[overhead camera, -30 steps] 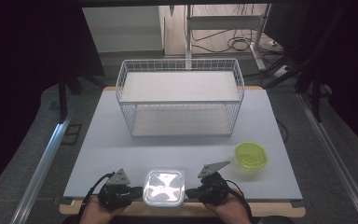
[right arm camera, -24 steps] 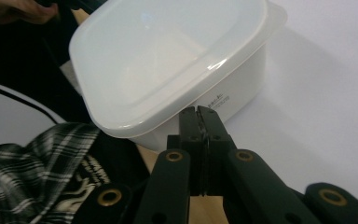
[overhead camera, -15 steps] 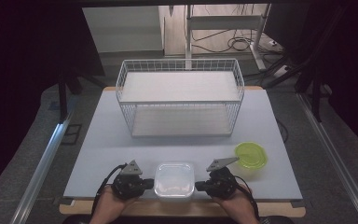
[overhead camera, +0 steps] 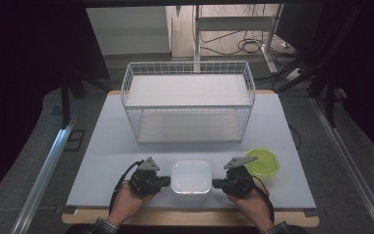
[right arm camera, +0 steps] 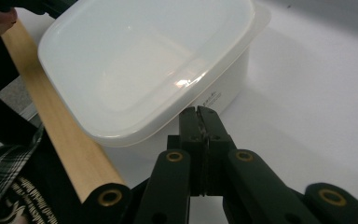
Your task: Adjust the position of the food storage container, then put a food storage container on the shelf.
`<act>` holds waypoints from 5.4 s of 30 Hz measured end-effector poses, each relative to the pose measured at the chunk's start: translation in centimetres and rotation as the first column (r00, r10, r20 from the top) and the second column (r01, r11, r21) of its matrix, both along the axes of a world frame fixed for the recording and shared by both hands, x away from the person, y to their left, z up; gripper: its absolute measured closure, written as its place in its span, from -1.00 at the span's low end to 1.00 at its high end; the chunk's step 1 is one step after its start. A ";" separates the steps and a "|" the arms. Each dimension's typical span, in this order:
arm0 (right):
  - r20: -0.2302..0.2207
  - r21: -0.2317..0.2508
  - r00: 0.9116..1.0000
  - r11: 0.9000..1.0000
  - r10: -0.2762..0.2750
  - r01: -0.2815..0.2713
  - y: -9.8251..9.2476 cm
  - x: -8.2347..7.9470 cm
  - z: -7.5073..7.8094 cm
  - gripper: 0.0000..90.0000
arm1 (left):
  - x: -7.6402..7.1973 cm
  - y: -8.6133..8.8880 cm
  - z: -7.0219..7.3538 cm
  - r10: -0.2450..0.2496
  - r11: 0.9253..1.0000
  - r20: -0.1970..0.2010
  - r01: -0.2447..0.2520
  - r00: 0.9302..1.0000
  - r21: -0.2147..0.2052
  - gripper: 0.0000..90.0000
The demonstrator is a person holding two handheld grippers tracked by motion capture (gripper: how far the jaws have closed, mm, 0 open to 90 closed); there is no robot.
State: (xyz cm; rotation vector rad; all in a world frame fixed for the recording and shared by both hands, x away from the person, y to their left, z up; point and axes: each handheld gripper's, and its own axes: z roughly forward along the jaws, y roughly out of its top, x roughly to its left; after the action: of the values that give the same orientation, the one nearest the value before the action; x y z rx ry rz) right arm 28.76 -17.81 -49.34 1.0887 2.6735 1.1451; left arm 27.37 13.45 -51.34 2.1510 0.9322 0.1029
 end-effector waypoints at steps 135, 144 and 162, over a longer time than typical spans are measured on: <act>-0.056 0.148 0.989 0.978 -0.138 0.145 -0.1 0.8 2.2 0.75 | -0.2 -0.1 2.5 0.106 0.981 -0.032 -0.110 0.994 -0.158 0.71; 0.024 0.138 0.989 0.980 -0.147 0.142 0.4 0.5 2.4 0.75 | -0.1 -0.1 2.6 0.126 0.980 -0.011 -0.126 0.992 -0.155 0.75; 0.113 0.192 0.984 0.975 -0.138 0.115 0.4 1.1 5.3 0.76 | 0.8 0.2 6.1 0.126 0.981 0.063 -0.116 0.990 -0.153 0.75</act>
State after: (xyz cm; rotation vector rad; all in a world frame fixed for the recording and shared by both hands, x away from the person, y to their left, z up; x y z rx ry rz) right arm 29.91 -17.41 -44.03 1.1509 2.4047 1.4087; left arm 28.18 13.69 -45.26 1.9405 0.9969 0.1645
